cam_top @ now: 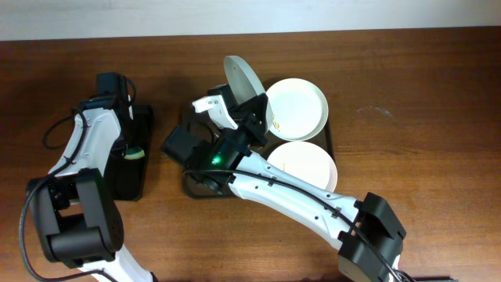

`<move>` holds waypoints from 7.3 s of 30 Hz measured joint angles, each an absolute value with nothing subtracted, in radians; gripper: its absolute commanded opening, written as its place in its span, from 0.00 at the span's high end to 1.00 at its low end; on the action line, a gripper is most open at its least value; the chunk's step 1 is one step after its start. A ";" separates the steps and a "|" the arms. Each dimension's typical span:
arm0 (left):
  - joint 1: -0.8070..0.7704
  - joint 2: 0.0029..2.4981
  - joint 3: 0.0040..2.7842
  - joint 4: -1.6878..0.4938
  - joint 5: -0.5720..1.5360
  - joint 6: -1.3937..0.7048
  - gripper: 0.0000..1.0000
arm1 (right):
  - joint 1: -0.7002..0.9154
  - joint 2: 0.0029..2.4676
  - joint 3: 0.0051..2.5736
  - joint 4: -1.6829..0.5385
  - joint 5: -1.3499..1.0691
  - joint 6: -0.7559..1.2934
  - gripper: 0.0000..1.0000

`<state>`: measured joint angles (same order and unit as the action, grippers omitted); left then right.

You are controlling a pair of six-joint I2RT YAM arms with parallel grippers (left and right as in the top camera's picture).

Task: Clean dirty plates on tray and stack at the side
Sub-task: 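Carry the flat plate right and set it on the table, then grip the rim of the lower white bowl with the right gripper, then scrub inside the held bowl with the sponge in the left gripper, then lift the bowl with the right gripper and stack it on the plate, then grip the remaining white bowl rim with the right gripper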

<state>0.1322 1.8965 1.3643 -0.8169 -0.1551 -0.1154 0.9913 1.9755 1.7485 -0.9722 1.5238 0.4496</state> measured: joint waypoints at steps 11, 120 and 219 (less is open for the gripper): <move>0.053 1.701 1.363 -0.789 -0.025 -0.115 0.99 | 0.192 1.640 1.748 -1.124 0.479 0.499 0.96; -0.236 2.014 1.260 -0.392 0.114 0.111 0.99 | 0.525 1.983 1.221 -0.370 -0.118 0.676 0.96; 0.023 2.052 1.962 -1.259 0.111 -0.020 0.99 | 0.235 2.091 1.534 -0.850 0.074 0.730 0.72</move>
<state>0.0235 2.0518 1.9617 -1.2591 0.1112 -0.0204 0.2348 2.0914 1.5341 -0.8505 0.0742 0.7300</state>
